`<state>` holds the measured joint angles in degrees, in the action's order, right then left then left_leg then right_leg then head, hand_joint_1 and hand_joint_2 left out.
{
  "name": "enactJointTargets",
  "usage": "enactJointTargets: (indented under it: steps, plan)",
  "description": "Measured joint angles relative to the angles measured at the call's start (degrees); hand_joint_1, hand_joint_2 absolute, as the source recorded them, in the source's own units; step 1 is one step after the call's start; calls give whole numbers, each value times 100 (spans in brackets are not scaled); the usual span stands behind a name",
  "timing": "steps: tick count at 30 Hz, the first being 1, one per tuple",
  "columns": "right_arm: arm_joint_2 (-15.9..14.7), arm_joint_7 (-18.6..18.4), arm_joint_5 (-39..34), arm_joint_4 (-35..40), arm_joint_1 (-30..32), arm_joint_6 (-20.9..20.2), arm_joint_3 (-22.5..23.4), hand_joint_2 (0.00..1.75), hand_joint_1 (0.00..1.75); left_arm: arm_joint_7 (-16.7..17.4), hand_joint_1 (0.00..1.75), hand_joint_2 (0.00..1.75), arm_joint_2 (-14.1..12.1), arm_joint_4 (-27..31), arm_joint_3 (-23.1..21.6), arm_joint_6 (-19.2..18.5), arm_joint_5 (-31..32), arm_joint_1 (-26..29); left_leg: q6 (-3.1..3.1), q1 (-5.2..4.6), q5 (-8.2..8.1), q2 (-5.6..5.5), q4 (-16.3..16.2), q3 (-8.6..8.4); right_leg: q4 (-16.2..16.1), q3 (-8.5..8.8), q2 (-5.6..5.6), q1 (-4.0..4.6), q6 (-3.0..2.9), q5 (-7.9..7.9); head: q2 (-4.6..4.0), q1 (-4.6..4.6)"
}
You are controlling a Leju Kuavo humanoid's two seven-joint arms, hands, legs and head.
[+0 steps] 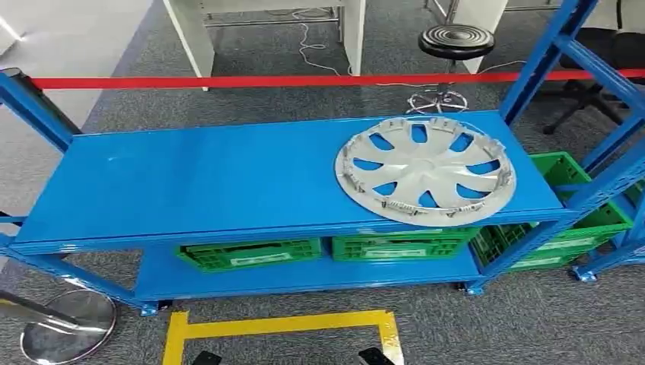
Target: Take the parts from the cabinet and place them on the table.
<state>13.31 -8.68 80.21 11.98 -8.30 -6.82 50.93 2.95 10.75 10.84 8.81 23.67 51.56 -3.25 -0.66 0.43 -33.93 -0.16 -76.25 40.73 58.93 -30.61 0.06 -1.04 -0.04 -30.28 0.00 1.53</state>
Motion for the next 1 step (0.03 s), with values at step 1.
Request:
enactJointTargets:
  steps: [1]
  plan:
    - [0, 0, 0, 0, -1, -7, 0, 175, 0, 0, 0, 175, -2, 0, 0, -9, 7, -2, -37, 40, 228, 2, 297, -145, 0, 10, 3, -23, 8, -4, 0, -4]
